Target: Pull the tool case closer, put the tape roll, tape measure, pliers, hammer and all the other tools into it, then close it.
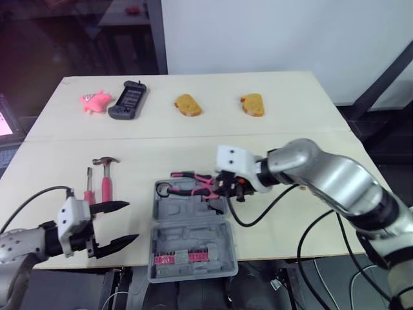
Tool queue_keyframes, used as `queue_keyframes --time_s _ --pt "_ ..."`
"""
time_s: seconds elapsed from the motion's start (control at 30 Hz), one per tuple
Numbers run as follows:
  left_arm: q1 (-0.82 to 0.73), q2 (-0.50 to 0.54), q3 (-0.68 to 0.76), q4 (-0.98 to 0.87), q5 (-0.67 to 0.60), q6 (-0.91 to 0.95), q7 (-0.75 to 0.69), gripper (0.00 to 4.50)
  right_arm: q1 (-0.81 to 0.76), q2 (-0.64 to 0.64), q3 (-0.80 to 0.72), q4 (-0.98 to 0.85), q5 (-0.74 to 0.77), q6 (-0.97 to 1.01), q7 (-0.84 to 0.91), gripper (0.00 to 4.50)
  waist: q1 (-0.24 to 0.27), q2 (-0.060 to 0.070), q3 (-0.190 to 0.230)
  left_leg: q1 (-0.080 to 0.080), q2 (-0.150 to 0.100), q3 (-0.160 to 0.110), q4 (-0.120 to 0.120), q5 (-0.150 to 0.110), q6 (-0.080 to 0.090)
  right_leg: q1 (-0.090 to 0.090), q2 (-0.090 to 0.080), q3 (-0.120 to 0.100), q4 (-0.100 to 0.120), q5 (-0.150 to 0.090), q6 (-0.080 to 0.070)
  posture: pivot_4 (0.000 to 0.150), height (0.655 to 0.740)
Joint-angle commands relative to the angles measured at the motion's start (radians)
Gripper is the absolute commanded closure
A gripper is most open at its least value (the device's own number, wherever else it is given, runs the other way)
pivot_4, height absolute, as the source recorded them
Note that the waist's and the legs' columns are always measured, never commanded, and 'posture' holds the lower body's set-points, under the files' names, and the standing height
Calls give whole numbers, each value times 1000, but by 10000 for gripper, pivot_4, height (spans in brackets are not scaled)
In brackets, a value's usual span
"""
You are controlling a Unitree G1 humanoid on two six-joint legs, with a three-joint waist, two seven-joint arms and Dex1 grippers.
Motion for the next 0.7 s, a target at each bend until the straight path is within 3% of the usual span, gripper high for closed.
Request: queue_keyframes --time_s 0.03,0.27,0.7 --pt "28 17 61 -14 -12 -29 -37 0 -85 67 98 41 -47 -8 13 35264 -1 0 0 0 0 0 0 0 0 -1 0 0 0 0 0 1500 7400" --pt "59 13 97 -28 -18 -26 -51 0 -138 166 229 166 -147 -50 -5 35264 0 0 0 -1 0 1 0 0 0 -1 -1 0 1 0 0 1500 7400" --pt "43 -15 87 -46 -24 -47 -40 0 -142 244 314 307 -259 -123 46 35264 -23 0 0 -1 0 0 0 0 0 -2 0 -1 3 2 3 1500 7400"
